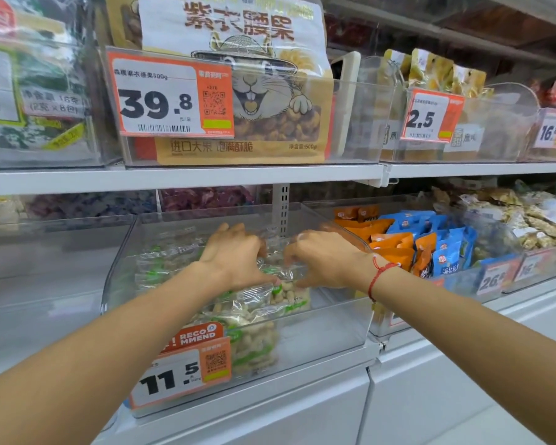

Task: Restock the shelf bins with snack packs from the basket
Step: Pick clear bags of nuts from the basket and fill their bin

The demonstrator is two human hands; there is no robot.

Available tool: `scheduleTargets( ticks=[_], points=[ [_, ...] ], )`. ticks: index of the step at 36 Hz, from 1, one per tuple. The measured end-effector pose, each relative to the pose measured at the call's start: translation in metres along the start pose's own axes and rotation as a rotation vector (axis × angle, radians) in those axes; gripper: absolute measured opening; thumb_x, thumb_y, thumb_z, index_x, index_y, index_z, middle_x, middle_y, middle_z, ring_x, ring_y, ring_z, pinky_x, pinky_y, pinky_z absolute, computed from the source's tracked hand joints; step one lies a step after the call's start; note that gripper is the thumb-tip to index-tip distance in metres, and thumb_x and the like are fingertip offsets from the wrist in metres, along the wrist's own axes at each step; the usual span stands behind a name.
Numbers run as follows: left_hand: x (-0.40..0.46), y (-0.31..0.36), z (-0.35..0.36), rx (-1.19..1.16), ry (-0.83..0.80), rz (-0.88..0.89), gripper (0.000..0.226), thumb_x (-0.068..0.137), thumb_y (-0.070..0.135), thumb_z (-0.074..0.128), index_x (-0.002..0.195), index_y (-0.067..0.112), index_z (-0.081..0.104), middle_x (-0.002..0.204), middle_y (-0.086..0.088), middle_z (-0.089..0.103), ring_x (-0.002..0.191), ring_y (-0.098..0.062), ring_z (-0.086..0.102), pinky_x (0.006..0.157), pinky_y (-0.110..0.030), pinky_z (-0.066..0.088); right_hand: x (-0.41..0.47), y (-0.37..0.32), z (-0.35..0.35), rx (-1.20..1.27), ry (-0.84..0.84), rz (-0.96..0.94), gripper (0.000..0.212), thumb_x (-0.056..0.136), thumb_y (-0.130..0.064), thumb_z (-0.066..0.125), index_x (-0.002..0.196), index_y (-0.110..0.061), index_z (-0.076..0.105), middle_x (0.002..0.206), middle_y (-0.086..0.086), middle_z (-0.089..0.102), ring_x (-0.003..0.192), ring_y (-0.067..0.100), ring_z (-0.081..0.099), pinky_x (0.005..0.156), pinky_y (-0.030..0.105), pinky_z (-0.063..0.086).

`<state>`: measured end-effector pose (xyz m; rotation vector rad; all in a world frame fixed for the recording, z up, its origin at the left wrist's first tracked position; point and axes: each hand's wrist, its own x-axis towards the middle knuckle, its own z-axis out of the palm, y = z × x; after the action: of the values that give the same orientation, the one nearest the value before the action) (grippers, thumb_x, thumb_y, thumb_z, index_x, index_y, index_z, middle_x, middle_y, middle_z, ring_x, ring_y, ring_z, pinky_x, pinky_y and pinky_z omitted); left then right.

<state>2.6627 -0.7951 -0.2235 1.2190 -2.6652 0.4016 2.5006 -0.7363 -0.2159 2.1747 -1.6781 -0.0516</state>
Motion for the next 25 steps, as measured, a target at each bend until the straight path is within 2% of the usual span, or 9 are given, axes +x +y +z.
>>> scheduleTargets(
  ticks=[2,5,12,16,19,21,25],
  points=[
    [0.0,0.0,-0.001,-0.006,0.005,0.016,0.067,0.07,0.076,0.056,0.119,0.03,0.06,0.119,0.004,0.063,0.117,-0.018,0.046,0.105,-0.039,0.029,0.002,0.001,0.005,0.057,-0.037,0.03,0.036,0.084,-0.037,0.067,0.116,-0.024,0.058,0.11,0.002,0.062,0.103,0.025,0.058,0.072,0.031,0.039],
    [0.0,-0.001,-0.003,-0.047,-0.003,0.042,0.075,0.07,0.07,0.064,0.132,0.031,0.047,0.122,0.005,0.061,0.119,-0.02,0.045,0.102,-0.039,0.033,0.005,0.002,0.007,0.066,-0.023,0.02,0.034,0.083,-0.037,0.07,0.112,-0.024,0.06,0.105,0.002,0.064,0.097,0.026,0.059,0.071,0.031,0.039],
    [0.003,0.001,-0.001,-0.055,-0.01,0.047,0.065,0.073,0.064,0.066,0.127,0.03,0.053,0.123,0.006,0.06,0.117,-0.019,0.045,0.097,-0.036,0.035,-0.001,0.003,0.01,0.098,0.07,0.021,0.028,0.083,-0.039,0.068,0.109,-0.028,0.06,0.104,-0.005,0.067,0.096,0.022,0.06,0.069,0.027,0.033],
    [0.003,0.003,-0.004,-0.083,-0.08,0.029,0.064,0.075,0.061,0.067,0.127,0.028,0.05,0.125,0.003,0.057,0.118,-0.021,0.045,0.094,-0.036,0.038,0.0,0.001,0.006,0.095,0.006,0.042,0.032,0.082,-0.04,0.07,0.109,-0.027,0.058,0.105,-0.004,0.064,0.096,0.021,0.057,0.069,0.028,0.033],
    [0.003,0.002,-0.009,-0.169,-0.161,-0.008,0.063,0.076,0.061,0.066,0.129,0.03,0.047,0.124,0.003,0.057,0.117,-0.021,0.045,0.089,-0.036,0.041,-0.002,0.001,-0.004,0.197,-0.073,0.07,0.033,0.079,-0.038,0.073,0.107,-0.026,0.061,0.102,-0.005,0.062,0.093,0.017,0.054,0.07,0.027,0.035],
    [0.0,0.002,-0.013,-0.2,-0.178,-0.019,0.062,0.078,0.058,0.065,0.13,0.032,0.047,0.126,0.003,0.056,0.119,-0.021,0.044,0.091,-0.037,0.043,-0.007,0.001,-0.01,0.242,-0.085,0.074,0.033,0.078,-0.038,0.074,0.107,-0.027,0.064,0.099,-0.007,0.061,0.097,0.017,0.057,0.07,0.026,0.038],
    [-0.02,0.002,-0.022,-0.272,-0.076,-0.049,0.052,0.083,0.043,0.065,0.131,0.034,0.047,0.129,0.002,0.056,0.122,-0.021,0.044,0.089,-0.034,0.044,-0.025,-0.001,-0.026,0.179,-0.034,0.071,0.034,0.084,-0.039,0.068,0.117,-0.031,0.062,0.114,-0.005,0.061,0.103,0.015,0.056,0.071,0.025,0.036]
  ],
)
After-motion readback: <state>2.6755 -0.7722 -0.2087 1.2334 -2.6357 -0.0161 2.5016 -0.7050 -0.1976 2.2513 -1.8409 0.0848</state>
